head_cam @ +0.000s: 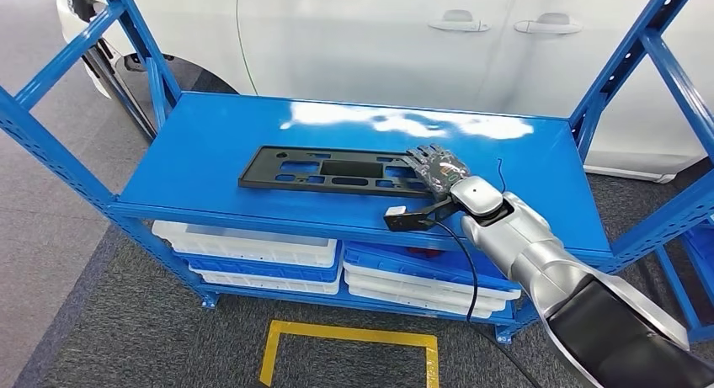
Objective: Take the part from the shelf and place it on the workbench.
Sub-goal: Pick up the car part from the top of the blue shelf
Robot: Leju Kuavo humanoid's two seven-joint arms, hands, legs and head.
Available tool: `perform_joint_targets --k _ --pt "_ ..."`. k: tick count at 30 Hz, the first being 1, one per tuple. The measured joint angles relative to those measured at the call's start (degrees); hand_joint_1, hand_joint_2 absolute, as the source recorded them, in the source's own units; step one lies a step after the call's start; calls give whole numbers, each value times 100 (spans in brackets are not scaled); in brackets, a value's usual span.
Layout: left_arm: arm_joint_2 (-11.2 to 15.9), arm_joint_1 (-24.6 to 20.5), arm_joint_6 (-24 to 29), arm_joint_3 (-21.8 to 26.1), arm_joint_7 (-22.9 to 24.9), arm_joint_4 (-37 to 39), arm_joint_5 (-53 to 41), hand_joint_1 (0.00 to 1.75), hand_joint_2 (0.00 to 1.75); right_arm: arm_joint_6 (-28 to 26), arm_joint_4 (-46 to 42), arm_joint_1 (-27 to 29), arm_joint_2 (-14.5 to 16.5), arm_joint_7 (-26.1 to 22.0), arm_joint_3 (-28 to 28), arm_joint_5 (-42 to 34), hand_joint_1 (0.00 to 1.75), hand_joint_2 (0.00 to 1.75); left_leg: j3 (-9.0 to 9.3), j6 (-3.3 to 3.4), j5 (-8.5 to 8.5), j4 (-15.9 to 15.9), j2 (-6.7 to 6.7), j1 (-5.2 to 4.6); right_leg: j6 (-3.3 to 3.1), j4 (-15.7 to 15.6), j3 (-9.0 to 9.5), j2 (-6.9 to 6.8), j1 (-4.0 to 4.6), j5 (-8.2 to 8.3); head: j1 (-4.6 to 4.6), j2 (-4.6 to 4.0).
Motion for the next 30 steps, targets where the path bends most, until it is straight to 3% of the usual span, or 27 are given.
perform_joint_targets --k 3,4,7,8,10,12,13,14,15,18,20,22,24,25,28,29,30 --pt "0 -5 4 0 -14 0 22 0 0 0 38 -8 -2 -51 -5 50 3 175 543 48 528 -1148 -59 10 66 29 40 30 14 -40 1 0" --pt "0 -4 8 1 -25 0 33 0 0 0 47 -11 -4 -63 -5 67 34 175 632 91 589 -1347 -80 6 97 36 43 40 26 -50 1 0" --pt "-1 -3 13 2 -47 0 50 0 0 -1 74 -18 -1 -85 -10 120 158 175 663 240 625 -1430 -81 -11 192 30 37 54 23 -61 0 0" --pt "-1 -7 14 2 -50 0 53 0 0 -1 85 -19 15 -93 -14 133 169 175 671 279 641 -1447 -79 -5 218 75 17 61 10 -104 0 0" --pt "-2 -18 14 2 -55 0 54 0 0 -2 115 -20 76 -118 -32 144 170 175 683 335 665 -1476 -72 15 257 502 -170 88 -8 -366 1 0" --pt "-2 -22 13 2 -56 0 54 0 0 -3 161 -8 155 -142 -57 145 170 175 680 358 662 -1477 -64 8 279 1306 -536 111 -13 -722 1 0" --pt "-2 -21 12 2 -55 0 52 0 0 -7 184 -1 195 -150 -69 145 171 175 681 364 658 -1473 -62 3 283 1625 -690 115 -14 -810 1 0" --pt "-2 -20 10 2 -54 0 52 0 0 -11 201 1 227 -154 -81 145 172 175 685 368 652 -1468 -61 -3 277 1738 -753 115 -13 -783 1 0" --pt "-2 -20 9 2 -54 0 51 0 0 -15 214 -6 253 -156 -95 145 173 175 694 369 645 -1461 -61 -9 258 1613 -705 114 -11 -646 1 0" --pt "-7 -21 1 1 -52 2 49 0 0 -18 233 -65 320 -160 -136 145 174 175 724 349 615 -1446 -57 -39 143 465 -183 49 35 -90 1 0" --pt "-12 -18 -10 1 -46 5 47 0 0 -23 238 -104 377 -174 -150 145 173 175 708 303 612 -1448 -41 -55 93 74 -18 -1 82 -23 1 0" --pt "-12 -21 -22 1 -40 7 46 0 0 -32 241 -125 421 -187 -157 149 174 175 705 240 616 -1462 -18 -63 63 12 -1 18 79 -19 0 0" --pt "-11 -25 -33 0 -38 7 46 0 0 -38 243 -133 436 -193 -162 156 174 175 667 165 505 -1332 -4 -65 15 -60 42 17 43 18 1 0" --pt "-11 -26 -35 0 -38 7 46 0 0 -38 244 -136 437 -196 -162 159 174 175 568 126 357 -1103 -3 -61 -6 -89 62 8 26 33 0 0" --pt "-7 -17 -40 1 -37 7 50 0 0 -49 250 -136 434 -222 -162 169 174 175 55 34 -147 -18 3 -22 -28 -94 67 -2 28 34 1 0" --pt "-3 -12 -42 2 -37 7 53 0 0 -53 254 -135 433 -235 -162 175 174 175 -31 15 -167 153 5 -10 -26 -89 67 0 26 32 1 0" --pt "1 -11 -42 2 -38 7 57 0 0 -58 258 -135 433 -246 -162 184 174 175 -5 0 -74 97 7 3 -19 -81 69 5 21 27 1 0"
